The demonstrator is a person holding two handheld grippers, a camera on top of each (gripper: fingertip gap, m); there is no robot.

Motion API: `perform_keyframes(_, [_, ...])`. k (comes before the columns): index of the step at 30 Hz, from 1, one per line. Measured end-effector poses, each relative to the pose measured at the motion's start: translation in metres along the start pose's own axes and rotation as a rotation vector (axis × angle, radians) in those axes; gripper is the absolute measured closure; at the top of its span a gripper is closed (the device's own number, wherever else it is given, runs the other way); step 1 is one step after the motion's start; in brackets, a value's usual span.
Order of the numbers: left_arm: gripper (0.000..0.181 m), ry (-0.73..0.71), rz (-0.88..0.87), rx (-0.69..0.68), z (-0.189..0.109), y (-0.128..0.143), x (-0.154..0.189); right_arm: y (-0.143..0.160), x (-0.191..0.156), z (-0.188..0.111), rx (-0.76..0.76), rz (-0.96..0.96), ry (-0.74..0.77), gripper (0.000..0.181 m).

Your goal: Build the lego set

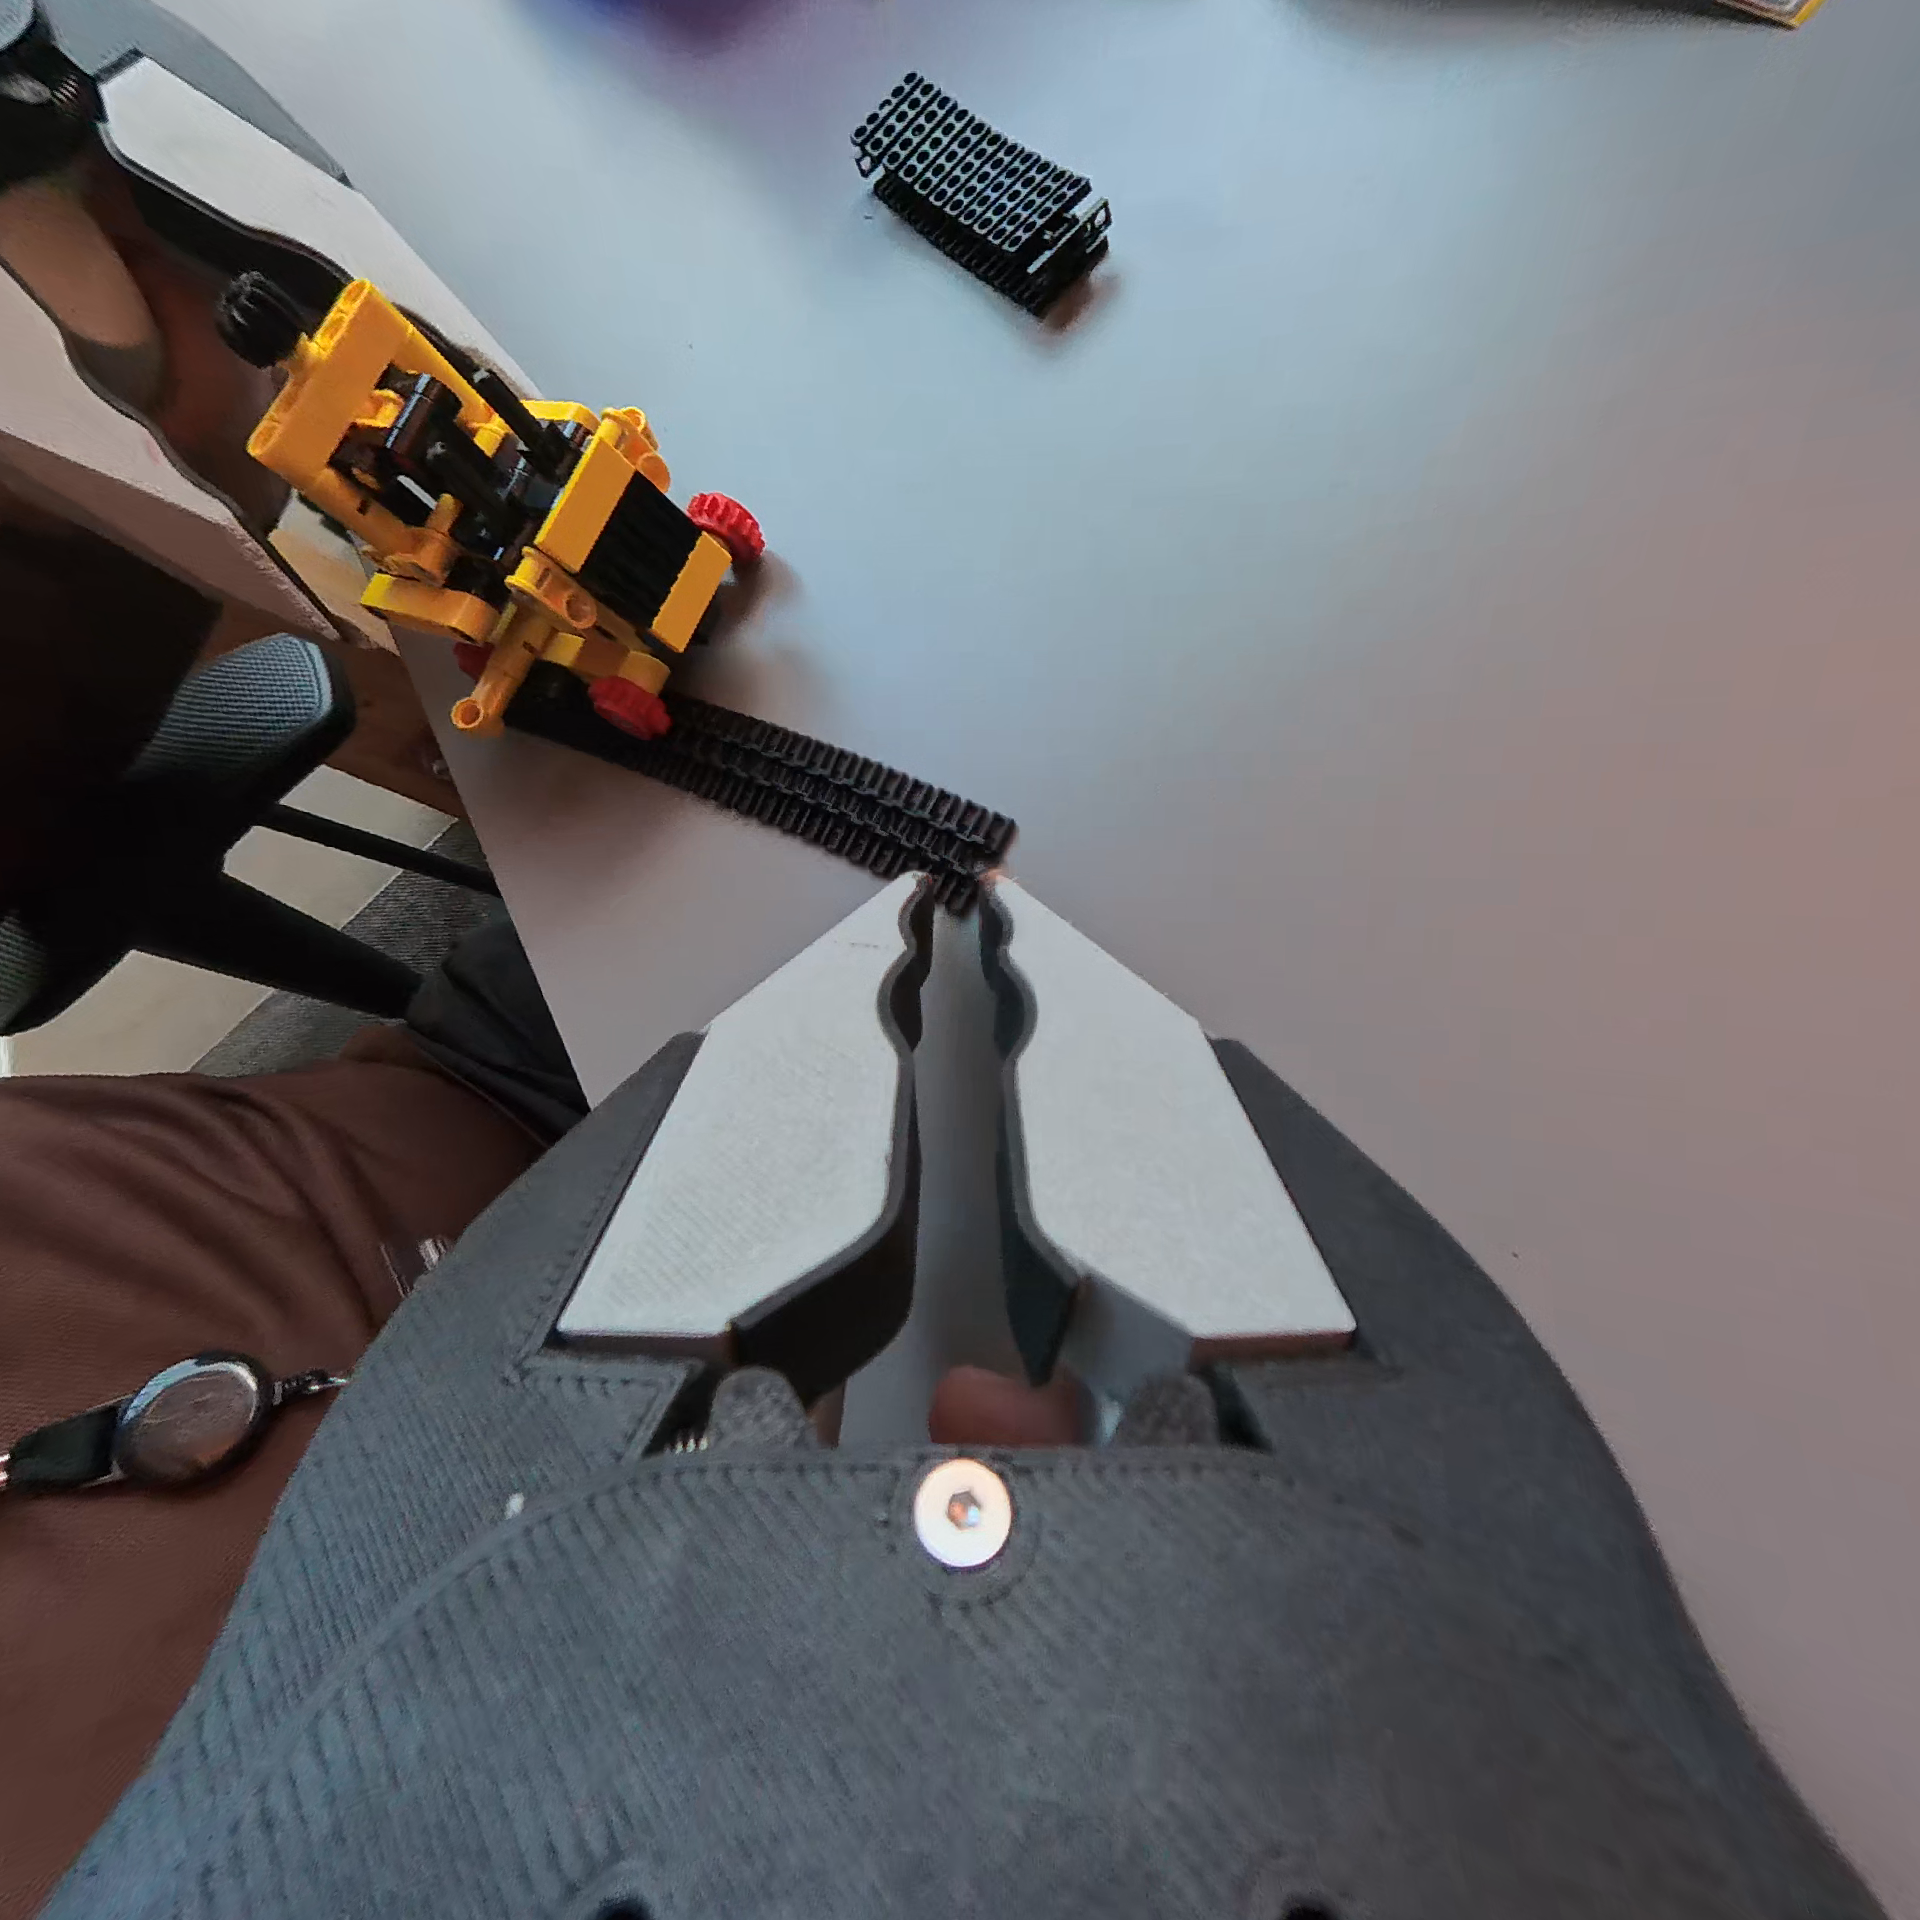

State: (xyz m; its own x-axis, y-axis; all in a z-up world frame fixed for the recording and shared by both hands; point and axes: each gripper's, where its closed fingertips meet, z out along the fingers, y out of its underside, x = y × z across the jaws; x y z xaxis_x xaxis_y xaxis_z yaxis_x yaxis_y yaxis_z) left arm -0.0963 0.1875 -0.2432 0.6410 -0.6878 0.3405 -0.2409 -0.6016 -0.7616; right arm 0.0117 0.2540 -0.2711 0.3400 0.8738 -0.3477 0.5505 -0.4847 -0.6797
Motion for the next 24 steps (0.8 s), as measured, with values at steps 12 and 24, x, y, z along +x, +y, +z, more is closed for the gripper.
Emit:
perform_keyframes(12, [0.121,0.012,0.006,-0.021,0.0072,0.0061,0.0027,-0.003,-0.0035,0.0049,0.006,0.024,-0.045,0.178])
perform_keyframes(24, [0.121,0.015,0.004,-0.02,0.0072,0.0063,0.0038,-0.002,-0.0037,0.0058,0.001,0.016,-0.038,0.181])
